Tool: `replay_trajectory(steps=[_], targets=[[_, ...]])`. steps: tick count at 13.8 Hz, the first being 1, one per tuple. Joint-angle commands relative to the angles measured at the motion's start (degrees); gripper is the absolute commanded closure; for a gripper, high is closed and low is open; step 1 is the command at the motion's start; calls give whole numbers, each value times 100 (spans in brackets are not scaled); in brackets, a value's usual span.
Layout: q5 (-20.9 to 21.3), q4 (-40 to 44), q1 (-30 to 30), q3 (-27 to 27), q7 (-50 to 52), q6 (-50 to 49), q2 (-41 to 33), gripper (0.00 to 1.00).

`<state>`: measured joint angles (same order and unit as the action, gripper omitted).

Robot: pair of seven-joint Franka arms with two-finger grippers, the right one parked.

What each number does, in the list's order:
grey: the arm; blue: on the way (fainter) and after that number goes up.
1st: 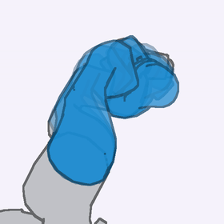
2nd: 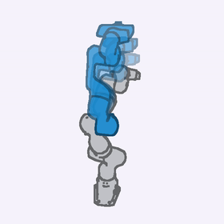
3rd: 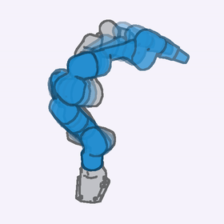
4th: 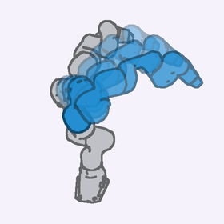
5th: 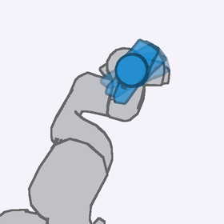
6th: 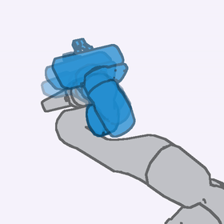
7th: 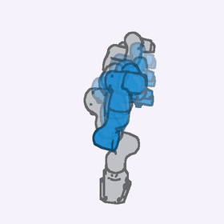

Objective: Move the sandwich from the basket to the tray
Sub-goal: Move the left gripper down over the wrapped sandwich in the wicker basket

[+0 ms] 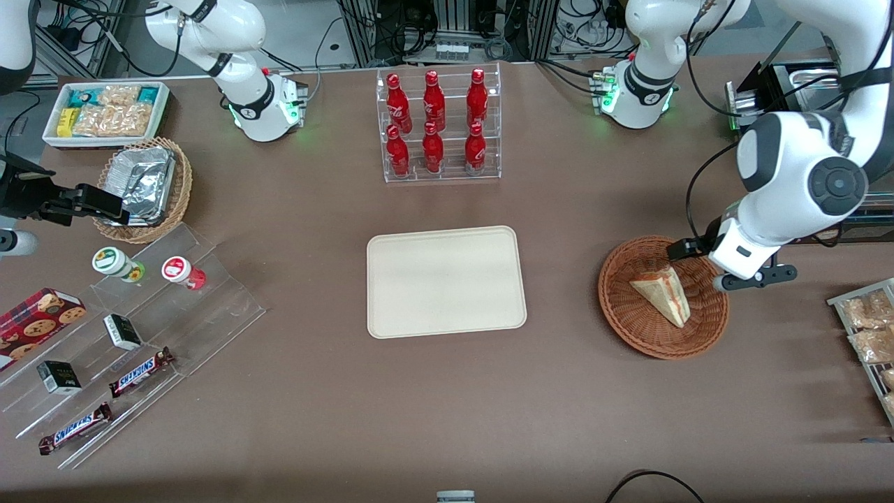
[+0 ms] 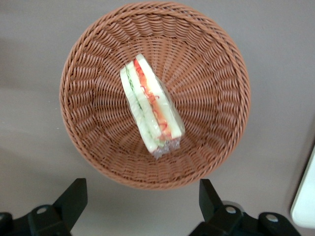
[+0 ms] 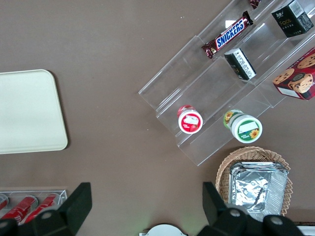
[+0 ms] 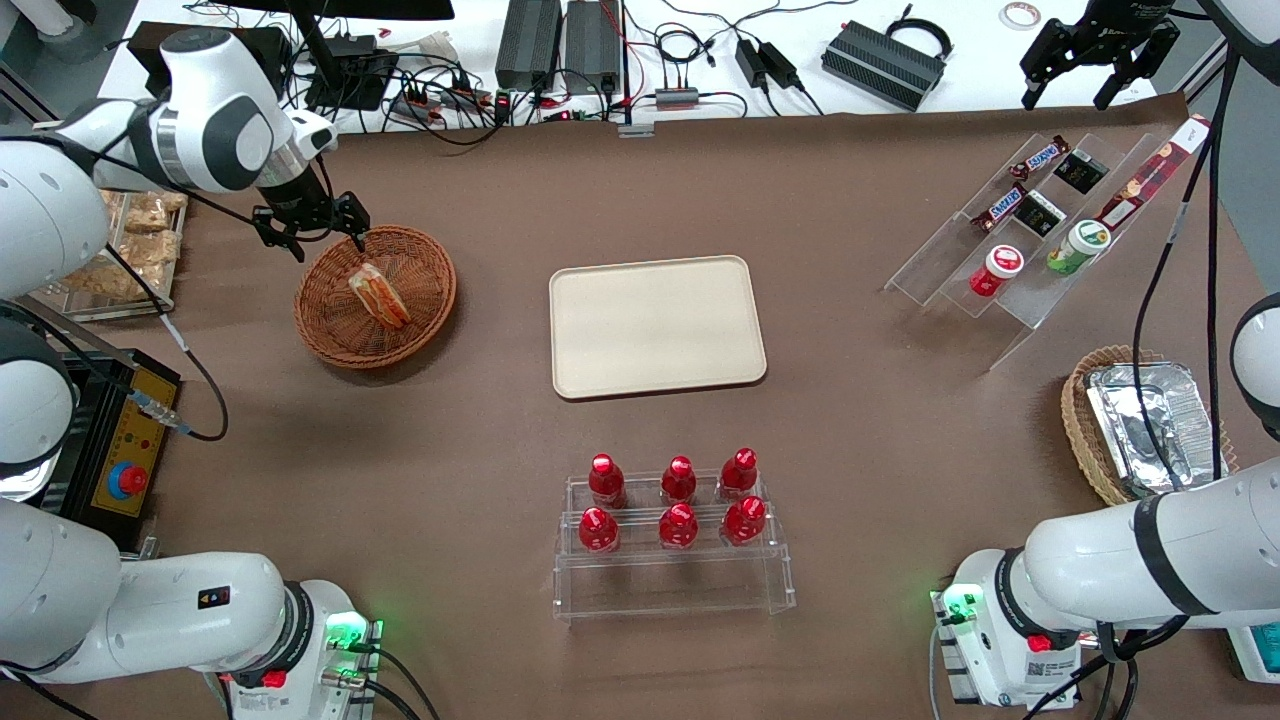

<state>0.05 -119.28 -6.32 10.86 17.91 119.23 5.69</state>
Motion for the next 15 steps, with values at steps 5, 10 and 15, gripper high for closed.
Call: replay_trajectory(steps=[5,10,15], targets=[[-31,-113,-1,66,2971,1040,484,0],[-31,-130,-9,66,3122,1400,818,0],[-31,-200,-9,66,3210,1594,1100,0]])
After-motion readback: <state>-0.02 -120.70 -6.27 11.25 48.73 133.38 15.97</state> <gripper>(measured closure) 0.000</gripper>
